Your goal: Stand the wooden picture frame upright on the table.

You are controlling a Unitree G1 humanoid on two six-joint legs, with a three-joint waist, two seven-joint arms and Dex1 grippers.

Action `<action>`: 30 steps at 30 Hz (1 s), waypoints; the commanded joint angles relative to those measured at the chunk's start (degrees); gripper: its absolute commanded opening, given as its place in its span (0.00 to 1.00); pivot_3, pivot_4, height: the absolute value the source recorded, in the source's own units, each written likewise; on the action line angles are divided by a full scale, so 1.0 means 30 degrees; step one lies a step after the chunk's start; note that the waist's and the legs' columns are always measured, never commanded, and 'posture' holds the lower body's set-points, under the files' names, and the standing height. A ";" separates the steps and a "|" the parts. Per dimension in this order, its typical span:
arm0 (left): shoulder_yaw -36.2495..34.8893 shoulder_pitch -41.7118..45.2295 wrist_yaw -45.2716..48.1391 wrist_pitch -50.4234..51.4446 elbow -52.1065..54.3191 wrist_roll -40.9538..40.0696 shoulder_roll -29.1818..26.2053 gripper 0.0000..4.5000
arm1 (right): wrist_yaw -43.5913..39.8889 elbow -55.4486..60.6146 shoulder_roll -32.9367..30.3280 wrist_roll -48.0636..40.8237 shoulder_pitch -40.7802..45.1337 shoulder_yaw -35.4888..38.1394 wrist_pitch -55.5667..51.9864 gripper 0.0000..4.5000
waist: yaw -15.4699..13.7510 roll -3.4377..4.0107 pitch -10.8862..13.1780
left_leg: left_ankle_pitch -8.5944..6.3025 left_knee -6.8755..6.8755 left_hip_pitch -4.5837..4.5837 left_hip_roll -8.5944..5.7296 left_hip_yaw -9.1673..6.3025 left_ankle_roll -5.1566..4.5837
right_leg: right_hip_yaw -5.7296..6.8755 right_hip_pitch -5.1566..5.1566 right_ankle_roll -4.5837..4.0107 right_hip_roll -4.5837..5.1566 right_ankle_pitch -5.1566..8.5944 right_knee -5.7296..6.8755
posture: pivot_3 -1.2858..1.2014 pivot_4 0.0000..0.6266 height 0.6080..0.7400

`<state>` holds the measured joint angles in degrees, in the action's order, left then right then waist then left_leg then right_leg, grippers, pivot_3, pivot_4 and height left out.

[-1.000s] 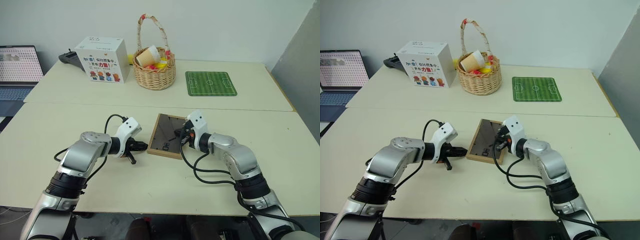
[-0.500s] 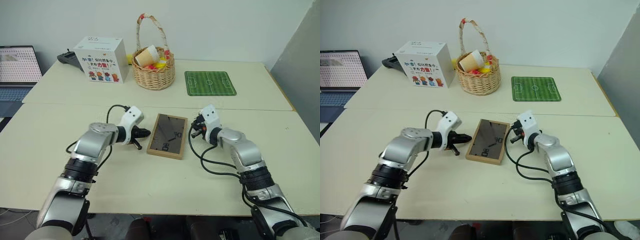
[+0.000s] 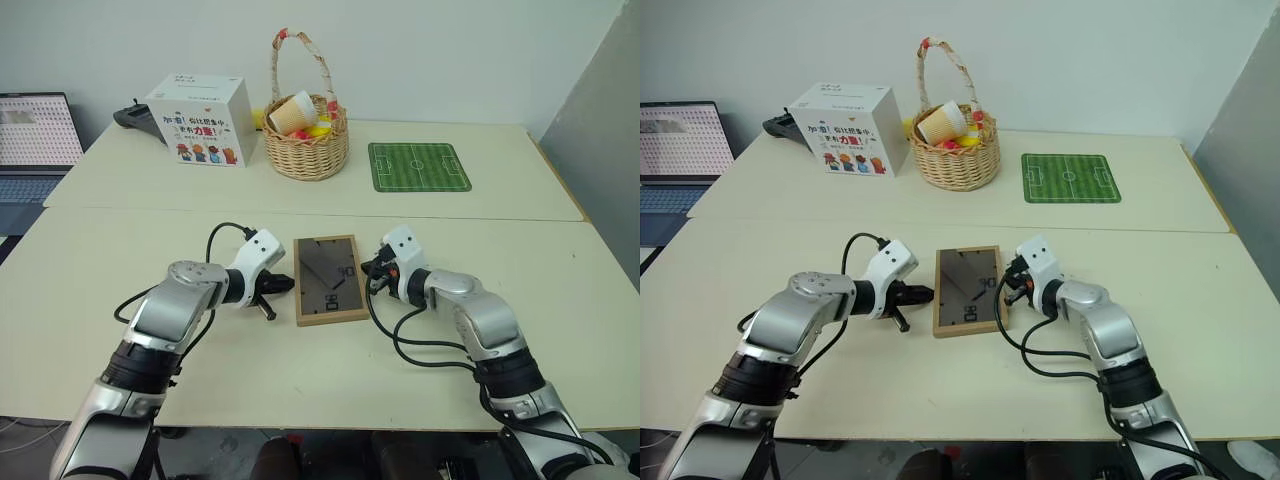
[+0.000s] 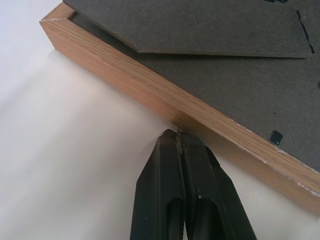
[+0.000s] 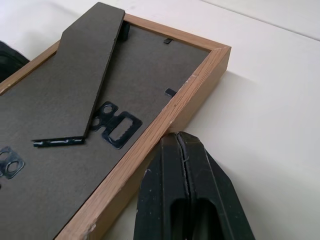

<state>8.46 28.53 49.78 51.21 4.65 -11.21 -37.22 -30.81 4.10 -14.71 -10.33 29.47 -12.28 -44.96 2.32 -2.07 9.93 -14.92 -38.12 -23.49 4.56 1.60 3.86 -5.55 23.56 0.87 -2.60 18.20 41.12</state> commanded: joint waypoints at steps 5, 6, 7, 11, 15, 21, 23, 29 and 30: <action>-0.1223 -0.1510 -0.0281 0.2432 0.3241 -0.1456 -0.1190 0.02 | -0.0981 0.3324 -0.0232 -0.1182 -0.0972 -0.0769 -0.1561 0.00 | 0.0071 -0.0001 0.0000 | -0.0002 0.0004 0.0005 0.0004 -0.0017 -0.0002 | -0.0004 -0.0005 0.0001 -0.0014 0.0001 -0.0001 | 0.52 0.24 1.00; -0.1378 -0.1738 -0.0305 0.2524 0.3421 -0.1535 -0.1407 0.02 | -0.1266 0.3528 -0.0410 -0.1381 -0.1083 -0.0830 -0.1744 0.00 | 0.0076 -0.0001 0.0000 | -0.0001 0.0004 0.0005 0.0003 -0.0019 -0.0002 | -0.0002 -0.0005 0.0001 -0.0014 0.0001 -0.0004 | 0.52 0.24 1.00; -0.1520 -0.1940 -0.0387 0.2618 0.3490 -0.1576 -0.1589 0.02 | -0.1560 0.3681 -0.0617 -0.1539 -0.1167 -0.0903 -0.1859 0.00 | 0.0089 -0.0001 0.0001 | -0.0002 0.0004 0.0006 0.0002 -0.0018 -0.0002 | -0.0001 -0.0006 0.0001 -0.0014 0.0001 -0.0004 | 0.52 0.24 1.00; -0.1687 -0.2758 -0.0344 0.2061 0.3482 -0.1614 -0.2401 0.02 | -0.1791 0.3449 -0.1223 -0.1612 -0.1160 -0.0742 -0.1847 0.00 | 0.0141 -0.0003 -0.0001 | -0.0003 0.0004 0.0009 0.0003 -0.0018 -0.0004 | 0.0000 -0.0006 0.0001 -0.0014 0.0001 -0.0005 | 0.52 0.24 1.00; -0.3070 -0.3995 0.0717 0.1868 0.3638 -0.3256 -0.2803 0.02 | -0.1826 0.2398 -0.2097 -0.0992 -0.0998 -0.0746 -0.0827 0.00 | 0.0171 -0.0004 -0.0001 | -0.0003 0.0007 0.0020 0.0001 -0.0007 -0.0005 | 0.0000 -0.0007 0.0000 -0.0014 0.0002 -0.0007 | 0.52 0.24 1.00; -0.7206 -0.5303 0.4647 0.5601 0.2956 -0.9597 -0.3841 0.26 | -0.2135 0.0715 -0.2521 -0.0772 -0.0553 -0.0508 0.0483 0.00 | 0.0300 -0.0010 0.0004 | -0.0005 0.0007 0.0015 0.0007 -0.0007 -0.0007 | 0.0021 -0.0001 -0.0003 -0.0014 0.0006 -0.0005 | 0.52 0.24 1.00; -0.7490 -0.4775 0.4789 0.7358 0.1805 -1.0784 -0.4122 0.36 | -0.2249 0.0441 -0.2491 -0.0676 -0.0504 -0.0658 0.0804 0.00 | 0.0317 -0.0008 0.0003 | -0.0005 0.0009 0.0023 0.0005 -0.0022 -0.0007 | 0.0018 -0.0007 -0.0002 -0.0019 0.0007 -0.0004 | 0.52 0.24 1.00; -0.7450 -0.3690 0.3923 1.0585 -0.0581 -1.2384 -0.3676 0.64 | -0.2494 0.0509 -0.2399 -0.0686 -0.0459 -0.0912 0.0992 0.00 | 0.0304 -0.0010 0.0003 | -0.0006 0.0009 0.0029 -0.0003 -0.0017 -0.0010 | 0.0042 -0.0018 -0.0001 -0.0019 0.0008 -0.0014 | 0.52 0.24 1.00; -0.7606 -0.3459 0.3570 1.1141 -0.0987 -1.2593 -0.3327 0.70 | -0.2498 0.0581 -0.2350 -0.0726 -0.0449 -0.0925 0.0938 0.00 | 0.0303 -0.0010 0.0003 | -0.0007 0.0010 0.0029 -0.0002 -0.0017 -0.0010 | 0.0042 -0.0016 -0.0001 -0.0019 0.0008 -0.0015 | 0.52 0.24 1.00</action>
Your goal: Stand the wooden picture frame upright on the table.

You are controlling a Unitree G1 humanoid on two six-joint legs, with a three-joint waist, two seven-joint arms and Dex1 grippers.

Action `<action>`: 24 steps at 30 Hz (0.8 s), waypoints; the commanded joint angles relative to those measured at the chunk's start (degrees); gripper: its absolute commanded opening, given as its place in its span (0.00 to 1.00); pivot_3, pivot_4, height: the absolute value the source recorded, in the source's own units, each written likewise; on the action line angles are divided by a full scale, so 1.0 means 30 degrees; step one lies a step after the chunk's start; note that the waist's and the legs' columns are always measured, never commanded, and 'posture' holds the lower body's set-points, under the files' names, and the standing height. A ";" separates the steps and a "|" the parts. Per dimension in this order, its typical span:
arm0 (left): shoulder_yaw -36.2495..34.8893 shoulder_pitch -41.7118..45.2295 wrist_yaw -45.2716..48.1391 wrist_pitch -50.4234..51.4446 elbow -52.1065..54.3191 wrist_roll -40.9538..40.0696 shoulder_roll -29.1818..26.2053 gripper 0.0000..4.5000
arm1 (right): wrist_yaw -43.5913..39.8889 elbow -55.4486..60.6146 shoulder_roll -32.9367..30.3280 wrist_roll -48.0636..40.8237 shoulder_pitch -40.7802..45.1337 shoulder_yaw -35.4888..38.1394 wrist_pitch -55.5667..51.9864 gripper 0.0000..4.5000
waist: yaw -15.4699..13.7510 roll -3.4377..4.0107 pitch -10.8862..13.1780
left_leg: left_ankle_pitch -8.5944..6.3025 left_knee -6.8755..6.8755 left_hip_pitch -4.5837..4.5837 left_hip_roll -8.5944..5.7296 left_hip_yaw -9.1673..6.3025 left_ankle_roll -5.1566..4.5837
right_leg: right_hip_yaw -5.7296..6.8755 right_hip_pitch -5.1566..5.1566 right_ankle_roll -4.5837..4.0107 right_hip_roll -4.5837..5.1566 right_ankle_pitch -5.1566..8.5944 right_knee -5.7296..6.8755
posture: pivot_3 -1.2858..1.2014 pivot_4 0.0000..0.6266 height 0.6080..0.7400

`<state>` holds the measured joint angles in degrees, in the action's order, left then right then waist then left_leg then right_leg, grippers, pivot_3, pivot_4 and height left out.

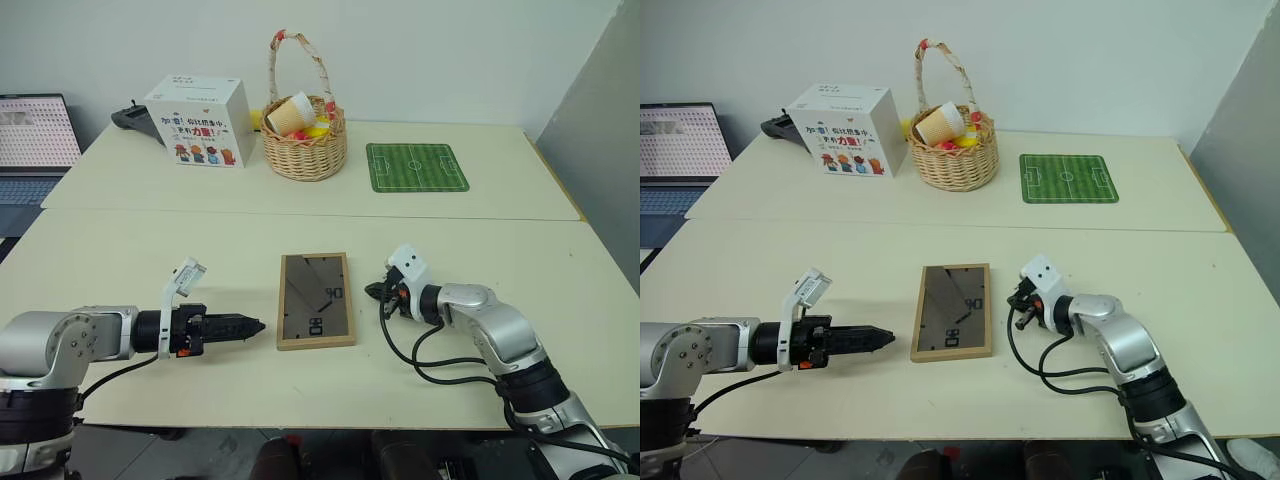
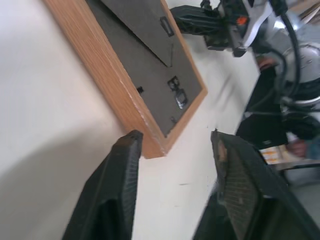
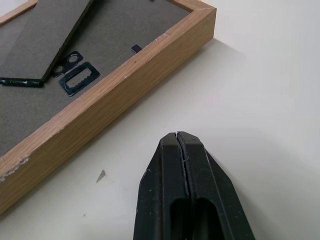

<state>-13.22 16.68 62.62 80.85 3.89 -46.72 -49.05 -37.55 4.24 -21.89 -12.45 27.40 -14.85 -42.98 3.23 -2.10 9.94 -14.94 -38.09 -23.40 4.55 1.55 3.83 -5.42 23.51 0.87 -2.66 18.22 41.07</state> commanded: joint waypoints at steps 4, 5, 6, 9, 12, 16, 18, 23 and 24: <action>-0.0185 0.0389 -0.1555 0.1365 -0.0859 -0.0906 0.1633 0.87 | -0.0023 0.1078 0.0456 -0.0299 0.0278 -0.0079 -0.0389 0.00 | -0.0009 -0.0002 -0.0002 | 0.0001 0.0003 0.0000 0.0002 -0.0003 0.0001 | -0.0002 0.0000 -0.0002 0.0001 -0.0001 0.0008 | 0.52 0.24 1.00; -0.0148 0.0361 -0.1765 0.1429 -0.0812 -0.0948 0.1869 0.90 | -0.0029 0.1240 0.0496 -0.0345 0.0261 -0.0116 -0.0557 0.00 | -0.0009 -0.0002 -0.0002 | 0.0001 0.0002 0.0000 0.0004 -0.0006 0.0002 | -0.0011 0.0000 -0.0003 0.0001 -0.0001 0.0009 | 0.52 0.24 1.00; -0.0168 0.0376 -0.1983 0.1582 -0.0777 -0.1061 0.2141 0.96 | -0.0068 0.1427 0.0487 -0.0369 0.0223 -0.0161 -0.0703 0.00 | -0.0013 -0.0002 -0.0002 | 0.0002 0.0001 -0.0002 0.0005 -0.0012 0.0002 | -0.0017 0.0001 -0.0003 0.0001 -0.0002 0.0010 | 0.52 0.24 1.00; 0.0160 0.0102 -0.2288 0.1505 -0.0519 -0.1292 0.2769 0.99 | 0.0079 0.1854 0.0778 -0.0568 0.0127 -0.0165 -0.1334 0.00 | -0.0013 0.0001 -0.0004 | 0.0003 0.0001 -0.0001 0.0010 -0.0016 0.0004 | -0.0027 0.0001 -0.0003 0.0001 -0.0002 0.0012 | 0.52 0.24 1.00; 0.0692 -0.0380 -0.2851 0.0860 -0.0764 -0.0886 0.3494 0.99 | 0.0090 0.2296 0.1093 -0.0605 -0.0060 -0.0694 -0.1844 0.00 | -0.0013 0.0002 -0.0004 | 0.0003 0.0001 0.0000 0.0007 -0.0018 0.0005 | -0.0032 0.0000 -0.0003 0.0004 -0.0002 0.0012 | 0.52 0.24 1.00; 0.1132 -0.0513 -0.3472 0.0013 -0.1409 -0.0457 0.4575 0.99 | 0.0286 0.2534 0.1735 -0.0678 -0.0043 -0.1201 -0.2329 0.00 | -0.0087 0.0028 -0.0029 | 0.0004 -0.0001 0.0014 -0.0007 -0.0016 0.0006 | -0.0037 -0.0026 -0.0003 0.0023 -0.0002 0.0008 | 0.52 0.24 1.00; 0.1227 -0.0378 -0.3812 -0.0399 -0.1570 -0.0320 0.5147 0.99 | 0.0458 0.2451 0.2107 -0.0694 0.0132 -0.1186 -0.2471 0.00 | -0.0143 0.0030 -0.0037 | 0.0004 -0.0001 0.0051 -0.0022 -0.0012 0.0006 | -0.0037 -0.0068 -0.0003 0.0040 -0.0001 0.0007 | 0.52 0.24 1.00; 0.1053 0.0164 -0.4615 -0.0555 -0.1487 -0.0534 0.6170 0.99 | 0.0527 0.2290 0.2189 -0.0572 0.0258 -0.1044 -0.2572 0.00 | -0.0494 0.0075 -0.0084 | 0.0003 0.0000 0.0105 -0.0070 0.0006 0.0004 | -0.0031 -0.0118 0.0001 0.0077 0.0001 0.0002 | 0.52 0.24 1.00; 0.1010 0.0193 -0.4761 -0.0607 -0.1422 -0.0527 0.6285 0.99 | 0.0497 0.2217 0.2096 -0.0524 0.0278 -0.0968 -0.2543 0.00 | -0.0524 0.0075 -0.0085 | 0.0003 -0.0001 0.0103 -0.0075 0.0006 0.0004 | -0.0030 -0.0121 0.0002 0.0082 0.0001 -0.0002 | 0.52 0.24 1.00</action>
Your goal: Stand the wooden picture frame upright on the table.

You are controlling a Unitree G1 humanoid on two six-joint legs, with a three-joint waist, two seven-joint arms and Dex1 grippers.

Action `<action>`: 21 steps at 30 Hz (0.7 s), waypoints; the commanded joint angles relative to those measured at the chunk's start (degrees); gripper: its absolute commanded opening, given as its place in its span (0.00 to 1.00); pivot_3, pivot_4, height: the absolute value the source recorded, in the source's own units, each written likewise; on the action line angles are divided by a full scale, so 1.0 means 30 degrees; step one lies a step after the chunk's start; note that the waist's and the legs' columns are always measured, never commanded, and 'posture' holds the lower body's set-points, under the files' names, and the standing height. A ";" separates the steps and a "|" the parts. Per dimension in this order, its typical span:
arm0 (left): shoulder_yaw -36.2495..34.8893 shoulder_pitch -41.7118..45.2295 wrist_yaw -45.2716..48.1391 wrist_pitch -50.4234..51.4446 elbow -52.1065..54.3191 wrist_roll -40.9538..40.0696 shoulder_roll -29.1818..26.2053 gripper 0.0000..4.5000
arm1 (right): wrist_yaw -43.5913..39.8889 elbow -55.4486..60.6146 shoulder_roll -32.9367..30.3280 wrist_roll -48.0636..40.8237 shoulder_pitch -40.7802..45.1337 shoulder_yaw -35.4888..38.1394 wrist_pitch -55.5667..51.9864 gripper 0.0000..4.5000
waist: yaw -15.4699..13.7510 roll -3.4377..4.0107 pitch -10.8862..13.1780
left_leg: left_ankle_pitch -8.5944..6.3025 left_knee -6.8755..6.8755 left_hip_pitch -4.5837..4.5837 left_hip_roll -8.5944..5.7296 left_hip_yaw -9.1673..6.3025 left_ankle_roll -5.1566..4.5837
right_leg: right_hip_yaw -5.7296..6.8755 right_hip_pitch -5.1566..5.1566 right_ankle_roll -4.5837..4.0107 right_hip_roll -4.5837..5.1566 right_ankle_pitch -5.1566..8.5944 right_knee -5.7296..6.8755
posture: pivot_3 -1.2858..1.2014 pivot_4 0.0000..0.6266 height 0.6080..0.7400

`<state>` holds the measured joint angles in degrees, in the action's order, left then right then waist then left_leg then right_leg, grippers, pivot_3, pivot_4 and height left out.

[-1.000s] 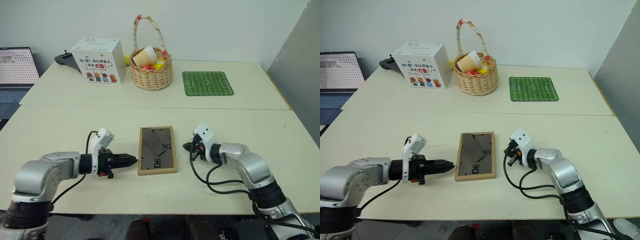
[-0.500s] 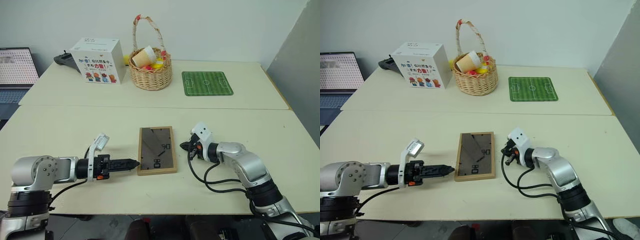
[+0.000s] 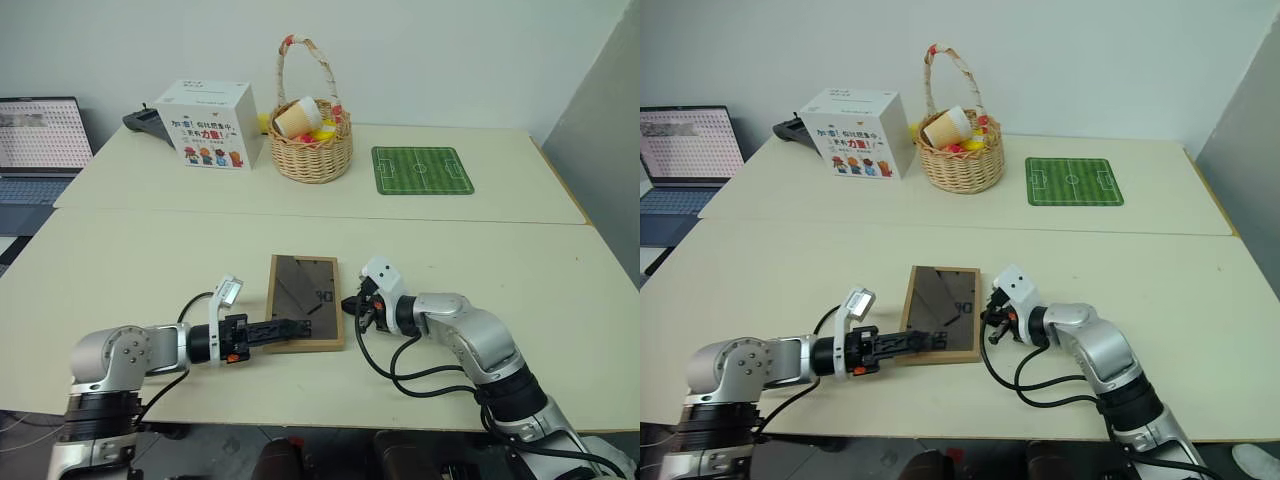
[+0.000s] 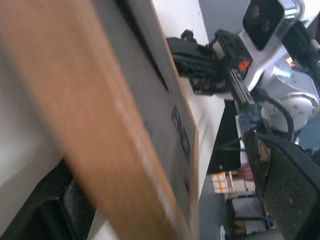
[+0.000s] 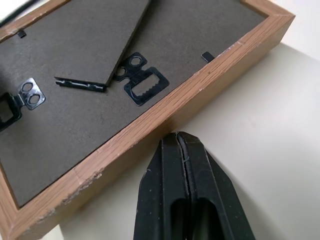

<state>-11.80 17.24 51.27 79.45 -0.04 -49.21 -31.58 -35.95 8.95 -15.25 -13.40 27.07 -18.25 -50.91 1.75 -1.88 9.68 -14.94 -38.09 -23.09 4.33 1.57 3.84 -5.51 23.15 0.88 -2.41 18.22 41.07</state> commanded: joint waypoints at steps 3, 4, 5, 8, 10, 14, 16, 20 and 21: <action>0.0397 -0.0053 -0.1079 -0.0361 0.0038 0.0201 0.0569 0.95 | -0.0049 0.0491 -0.0405 -0.0089 0.0358 0.0321 0.0211 0.00 | -0.0032 0.0000 -0.0001 | 0.0000 0.0000 0.0001 -0.0016 -0.0003 -0.0001 | -0.0001 -0.0003 0.0001 0.0016 0.0000 -0.0002 | 0.52 0.24 1.00; 0.0275 -0.0082 -0.1065 -0.0443 -0.0003 0.0130 0.0581 0.93 | -0.0026 0.0412 -0.0510 -0.0037 0.0336 0.0367 0.0275 0.00 | -0.0030 0.0000 -0.0001 | 0.0000 0.0001 0.0002 -0.0016 -0.0007 0.0000 | -0.0002 -0.0003 0.0000 0.0017 0.0000 -0.0001 | 0.52 0.24 1.00; 0.0125 -0.0113 -0.1096 -0.0539 -0.0022 0.0066 0.0602 0.89 | 0.0013 0.0348 -0.0597 0.0016 0.0312 0.0401 0.0344 0.00 | -0.0030 0.0000 -0.0001 | 0.0000 0.0001 0.0001 -0.0016 -0.0009 -0.0001 | -0.0001 -0.0003 0.0001 0.0016 0.0000 -0.0001 | 0.52 0.24 1.00; -0.0515 -0.0005 -0.1680 -0.0400 -0.0041 -0.0226 0.0770 0.74 | 0.0039 0.0297 -0.1022 0.0076 0.0156 0.0686 0.0556 0.00 | 0.0005 -0.0002 0.0001 | -0.0001 0.0003 -0.0003 -0.0014 -0.0012 -0.0001 | -0.0003 0.0001 0.0001 0.0016 0.0000 -0.0003 | 0.52 0.24 1.00; -0.0884 0.0076 -0.1749 -0.0030 0.0211 -0.0676 0.0600 0.64 | 0.0015 0.0303 -0.1600 0.0116 0.0049 0.1239 0.0752 0.00 | 0.0029 -0.0006 0.0004 | -0.0001 0.0006 -0.0004 -0.0011 -0.0014 -0.0002 | -0.0006 0.0006 0.0001 0.0014 0.0000 -0.0004 | 0.52 0.24 1.00; -0.1648 0.0237 -0.2148 0.0434 0.0635 -0.1287 0.0453 0.47 | -0.0381 0.0322 -0.2793 -0.0188 0.0248 0.2482 0.0975 0.00 | 0.0053 -0.0012 0.0010 | -0.0002 0.0012 -0.0017 -0.0006 -0.0014 -0.0002 | -0.0002 0.0018 0.0001 0.0009 0.0000 -0.0019 | 0.52 0.24 1.00; -0.2053 0.0490 -0.2378 0.0666 0.0857 -0.1685 0.0518 0.38 | -0.0622 0.0486 -0.3005 -0.0589 0.0650 0.3173 0.1296 0.00 | 0.0065 -0.0014 0.0011 | -0.0002 0.0022 -0.0016 -0.0003 -0.0013 -0.0003 | -0.0002 0.0023 0.0001 0.0006 0.0001 -0.0025 | 0.52 0.24 1.00; -0.2226 0.1333 -0.2711 0.0477 0.1370 -0.2217 0.0634 0.26 | -0.1344 0.1459 -0.2048 -0.3704 0.2288 0.5441 -0.0233 0.00 | 0.0278 -0.0017 0.0040 | -0.0001 0.0031 -0.0015 0.0040 -0.0014 -0.0002 | -0.0004 0.0032 -0.0002 -0.0043 -0.0001 -0.0018 | 0.52 0.24 1.00; -0.2196 0.1762 -0.2899 0.0371 0.1374 -0.2229 0.0704 0.26 | -0.1772 0.1659 -0.1994 -0.4511 0.2833 0.5671 -0.0779 0.00 | 0.0315 -0.0016 0.0040 | -0.0001 0.0031 -0.0014 0.0043 -0.0016 -0.0002 | -0.0005 0.0033 -0.0002 -0.0050 -0.0001 -0.0019 | 0.52 0.24 1.00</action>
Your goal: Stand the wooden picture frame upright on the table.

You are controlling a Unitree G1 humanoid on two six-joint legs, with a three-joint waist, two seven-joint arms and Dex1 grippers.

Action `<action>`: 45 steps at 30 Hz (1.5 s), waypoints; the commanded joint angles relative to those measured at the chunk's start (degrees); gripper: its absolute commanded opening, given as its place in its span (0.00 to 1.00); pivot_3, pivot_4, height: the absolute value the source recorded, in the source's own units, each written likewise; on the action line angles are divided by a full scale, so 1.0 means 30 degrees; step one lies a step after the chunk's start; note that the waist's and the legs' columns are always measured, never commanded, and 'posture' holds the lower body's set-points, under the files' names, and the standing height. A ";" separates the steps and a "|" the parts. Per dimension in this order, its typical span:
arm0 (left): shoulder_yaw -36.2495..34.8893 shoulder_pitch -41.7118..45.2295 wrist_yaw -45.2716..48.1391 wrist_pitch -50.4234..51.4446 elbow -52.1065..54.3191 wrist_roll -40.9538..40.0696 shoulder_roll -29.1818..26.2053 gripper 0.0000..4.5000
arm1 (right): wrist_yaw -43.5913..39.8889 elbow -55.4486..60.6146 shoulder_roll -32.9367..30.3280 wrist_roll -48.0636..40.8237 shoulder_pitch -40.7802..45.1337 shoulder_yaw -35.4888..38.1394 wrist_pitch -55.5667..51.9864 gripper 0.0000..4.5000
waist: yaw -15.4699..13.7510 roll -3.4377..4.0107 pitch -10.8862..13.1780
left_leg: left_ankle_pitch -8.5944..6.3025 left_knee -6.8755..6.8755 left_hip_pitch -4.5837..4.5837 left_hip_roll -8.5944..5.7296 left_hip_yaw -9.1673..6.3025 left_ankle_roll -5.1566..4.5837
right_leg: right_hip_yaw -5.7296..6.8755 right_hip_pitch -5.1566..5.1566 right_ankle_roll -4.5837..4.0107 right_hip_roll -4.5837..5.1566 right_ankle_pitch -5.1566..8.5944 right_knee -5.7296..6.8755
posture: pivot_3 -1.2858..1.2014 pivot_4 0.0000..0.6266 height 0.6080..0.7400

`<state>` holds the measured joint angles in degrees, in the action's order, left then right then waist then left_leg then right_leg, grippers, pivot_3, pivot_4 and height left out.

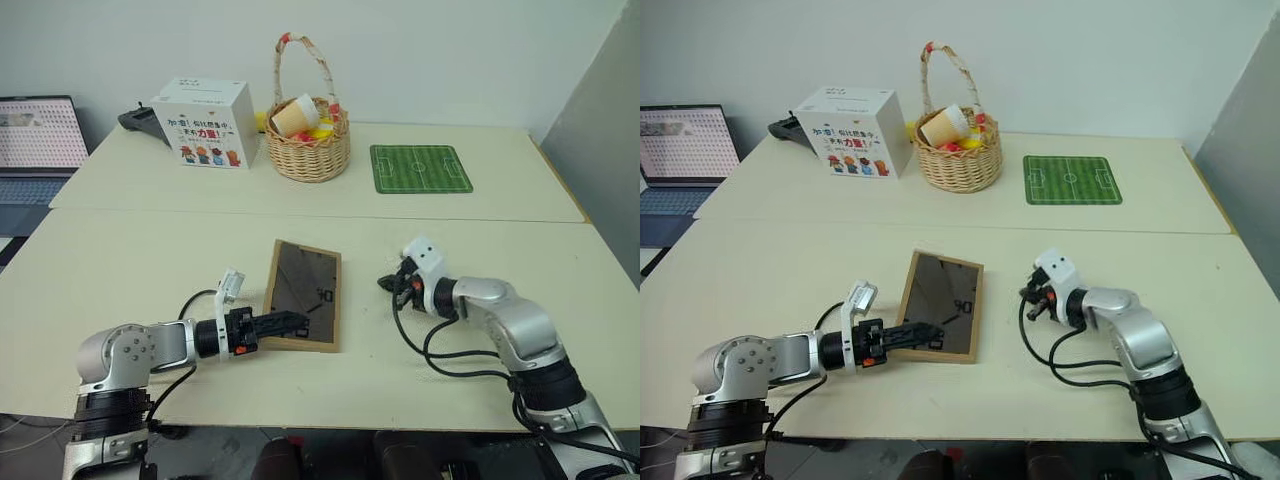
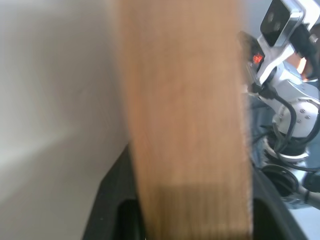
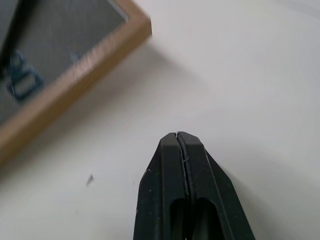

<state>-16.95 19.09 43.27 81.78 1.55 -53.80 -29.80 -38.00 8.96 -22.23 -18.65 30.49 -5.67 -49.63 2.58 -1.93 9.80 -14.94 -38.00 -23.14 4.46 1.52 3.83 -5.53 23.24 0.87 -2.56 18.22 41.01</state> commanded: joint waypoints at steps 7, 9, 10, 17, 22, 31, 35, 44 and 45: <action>0.0384 0.3353 0.1029 -0.1472 0.1888 -0.1000 -0.0644 0.26 | -0.2046 -0.0032 0.1093 -0.5886 0.5224 0.2358 -0.3284 0.31 | 0.0069 -0.0003 0.0013 | 0.0001 0.0000 -0.0040 0.0018 -0.0014 0.0005 | 0.0006 0.0012 -0.0002 -0.0010 -0.0001 -0.0020 | 0.52 0.24 1.00; 0.0747 0.3550 0.1502 -0.2045 0.2082 -0.0734 -0.1090 0.26 | -0.2210 -0.0665 0.1130 -0.5662 0.5660 0.1830 -0.2867 0.42 | 0.0093 -0.0003 0.0012 | 0.0001 0.0003 -0.0053 0.0015 -0.0010 0.0006 | 0.0006 0.0012 -0.0002 -0.0001 -0.0001 -0.0044 | 0.52 0.24 1.00; 0.0873 0.3584 0.1658 -0.2238 0.2117 -0.0663 -0.1254 0.26 | -0.2243 -0.0874 0.1151 -0.5604 0.5787 0.1661 -0.2723 0.47 | 0.0106 -0.0003 0.0012 | 0.0001 0.0003 -0.0052 0.0013 -0.0003 0.0006 | 0.0006 0.0012 -0.0002 0.0004 -0.0001 -0.0046 | 0.52 0.24 1.00; 0.1412 0.3649 0.2037 -0.3165 0.2776 -0.0702 -0.1925 0.26 | -0.2757 -0.1280 0.1738 -0.4929 0.5963 0.0080 -0.1061 0.80 | 0.0174 0.0004 0.0018 | 0.0001 0.0011 -0.0070 0.0016 -0.0002 0.0005 | 0.0004 0.0040 -0.0001 0.0006 -0.0001 -0.0044 | 0.52 0.24 1.00; 0.1267 0.3595 0.1465 -0.3128 0.3040 -0.0898 -0.1728 0.26 | -0.2936 -0.0291 0.2537 -0.5464 0.5773 -0.0680 -0.0813 0.95 | 0.0184 0.0005 0.0018 | 0.0001 0.0007 -0.0085 0.0019 -0.0006 0.0006 | 0.0007 0.0049 -0.0001 0.0005 -0.0001 -0.0042 | 0.52 0.24 1.00; 0.0682 0.2643 0.1193 -0.2318 0.3628 -0.1806 -0.1911 0.26 | -0.4478 0.2673 0.0750 -0.9786 0.4574 0.1089 -0.4436 0.95 | 0.0142 0.0005 0.0018 | 0.0003 0.0006 -0.0121 0.0027 -0.0039 0.0009 | 0.0011 0.0084 -0.0002 0.0033 -0.0001 -0.0043 | 0.52 0.24 1.00; 0.0542 0.2369 0.0776 -0.1999 0.3671 -0.2456 -0.1904 0.26 | -0.4747 0.3451 -0.1346 -1.0636 0.3779 0.1904 -0.5024 0.95 | 0.0080 0.0001 0.0021 | 0.0001 -0.0005 -0.0130 0.0002 -0.0061 0.0005 | 0.0013 0.0080 0.0001 0.0047 0.0000 -0.0053 | 0.52 0.24 1.00; -0.1402 0.3973 -0.2508 0.2235 0.0328 -0.5800 -0.0509 0.26 | -0.2609 0.1757 -0.5974 0.2120 0.0338 0.0085 1.2245 0.95 | 0.0111 -0.0028 0.0038 | -0.0001 -0.0016 -0.0154 -0.0011 -0.0037 -0.0001 | 0.0034 0.0084 0.0017 0.0023 0.0010 -0.0054 | 0.52 0.24 1.00; -0.1747 0.4278 -0.3047 0.2886 -0.0267 -0.6371 -0.0216 0.26 | -0.1129 0.0332 -0.6768 0.5566 0.0090 -0.0758 1.7223 0.95 | 0.0074 -0.0030 0.0037 | -0.0001 -0.0016 -0.0155 -0.0009 -0.0032 0.0000 | 0.0033 0.0092 0.0017 0.0021 0.0010 -0.0054 | 0.52 0.24 1.00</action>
<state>-18.21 29.51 36.80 86.50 2.84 -67.08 -31.62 -47.84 15.89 -38.82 -21.59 31.97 -4.25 -27.12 2.80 -2.01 9.92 -14.94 -38.09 -23.61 4.40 1.39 3.83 -5.39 23.50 0.97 -2.49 18.27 40.86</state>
